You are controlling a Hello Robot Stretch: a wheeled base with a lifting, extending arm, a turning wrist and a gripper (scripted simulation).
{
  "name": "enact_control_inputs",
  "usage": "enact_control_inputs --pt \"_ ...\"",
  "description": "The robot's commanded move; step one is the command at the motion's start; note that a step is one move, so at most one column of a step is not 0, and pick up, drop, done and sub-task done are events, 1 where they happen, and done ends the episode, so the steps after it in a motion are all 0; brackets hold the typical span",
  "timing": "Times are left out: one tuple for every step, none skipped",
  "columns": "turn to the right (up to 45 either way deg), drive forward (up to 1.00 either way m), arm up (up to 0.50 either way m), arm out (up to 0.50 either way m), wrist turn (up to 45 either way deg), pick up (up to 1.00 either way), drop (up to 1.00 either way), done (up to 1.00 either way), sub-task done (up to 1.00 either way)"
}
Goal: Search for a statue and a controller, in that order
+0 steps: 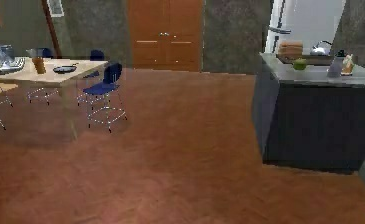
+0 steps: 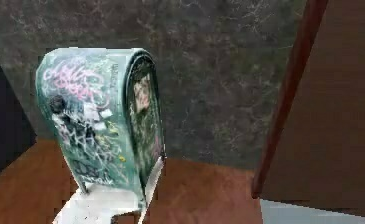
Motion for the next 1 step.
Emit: enact_control_inputs --pt "0.0 1.0 0.0 0.0 0.0 0.0 0.0 0.0 0.0"
